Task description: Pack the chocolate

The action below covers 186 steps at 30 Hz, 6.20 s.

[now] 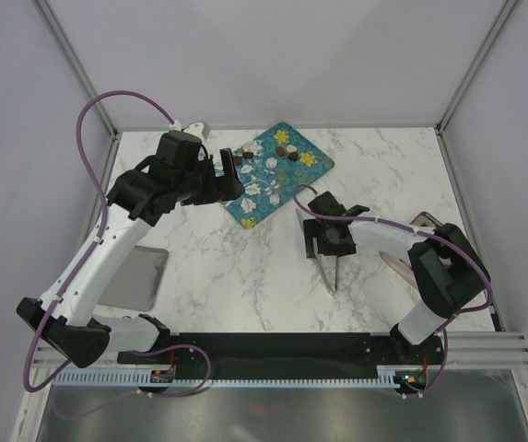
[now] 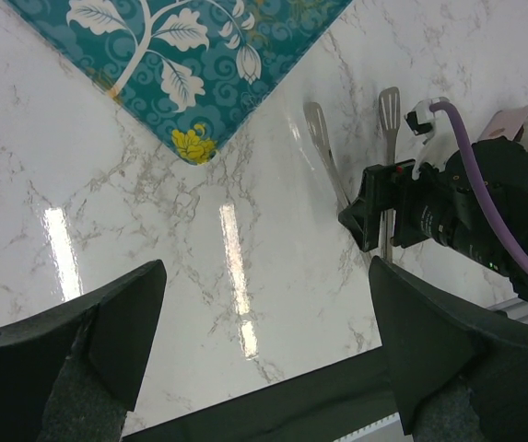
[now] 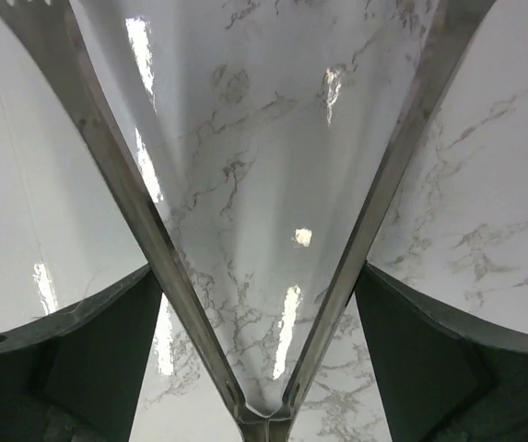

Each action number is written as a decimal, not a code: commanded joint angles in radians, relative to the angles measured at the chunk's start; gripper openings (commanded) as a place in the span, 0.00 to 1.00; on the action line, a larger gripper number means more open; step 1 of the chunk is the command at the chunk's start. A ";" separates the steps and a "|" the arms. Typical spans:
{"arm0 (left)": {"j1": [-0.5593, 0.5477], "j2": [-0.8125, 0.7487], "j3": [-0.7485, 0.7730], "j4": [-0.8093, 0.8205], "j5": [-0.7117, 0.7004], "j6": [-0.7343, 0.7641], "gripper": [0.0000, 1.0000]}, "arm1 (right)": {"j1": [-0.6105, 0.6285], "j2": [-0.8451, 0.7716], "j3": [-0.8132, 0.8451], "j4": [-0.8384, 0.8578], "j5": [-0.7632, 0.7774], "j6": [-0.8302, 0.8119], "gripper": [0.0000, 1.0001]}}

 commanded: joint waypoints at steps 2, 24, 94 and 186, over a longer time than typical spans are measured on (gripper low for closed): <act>0.010 -0.009 0.031 0.016 -0.026 0.026 0.99 | 0.005 -0.028 0.125 -0.109 0.023 0.000 0.96; 0.273 0.166 -0.151 -0.050 -0.013 -0.003 0.84 | 0.016 0.124 0.908 -0.536 -0.130 -0.198 0.96; 0.520 0.208 -0.368 0.096 0.076 -0.045 0.02 | 0.017 0.072 0.924 -0.413 -0.264 -0.045 0.93; 0.236 0.228 0.002 0.032 0.922 0.012 0.02 | -0.023 0.242 0.578 0.432 -1.672 -0.809 0.11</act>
